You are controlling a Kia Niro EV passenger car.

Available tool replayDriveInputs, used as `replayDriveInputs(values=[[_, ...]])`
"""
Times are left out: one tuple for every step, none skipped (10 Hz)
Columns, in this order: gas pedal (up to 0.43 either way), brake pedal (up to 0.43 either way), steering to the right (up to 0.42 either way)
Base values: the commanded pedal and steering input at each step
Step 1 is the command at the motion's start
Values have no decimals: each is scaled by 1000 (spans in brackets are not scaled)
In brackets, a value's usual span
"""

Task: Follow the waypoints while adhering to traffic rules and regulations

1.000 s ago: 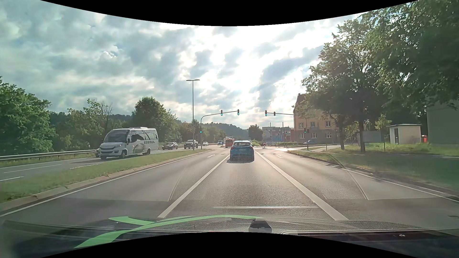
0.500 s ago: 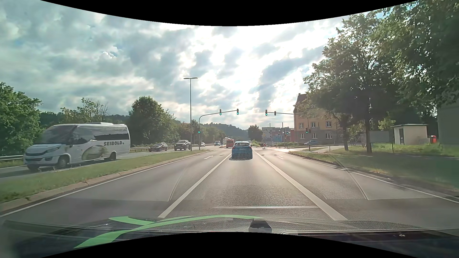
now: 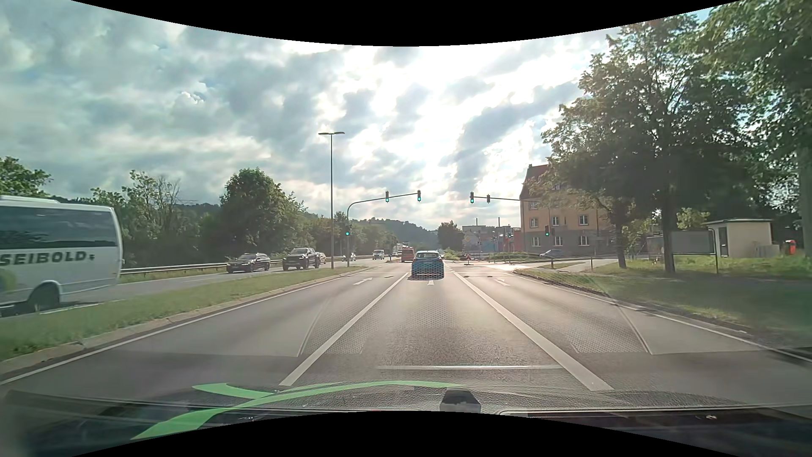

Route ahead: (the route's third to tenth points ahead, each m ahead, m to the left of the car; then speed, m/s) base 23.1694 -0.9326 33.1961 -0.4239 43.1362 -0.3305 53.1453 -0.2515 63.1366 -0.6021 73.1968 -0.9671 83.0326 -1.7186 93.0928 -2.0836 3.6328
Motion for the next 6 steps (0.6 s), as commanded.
replayDriveInputs(values=[[299,0,4],[299,0,4],[299,0,4],[311,0,3],[311,0,4],[287,0,3]])
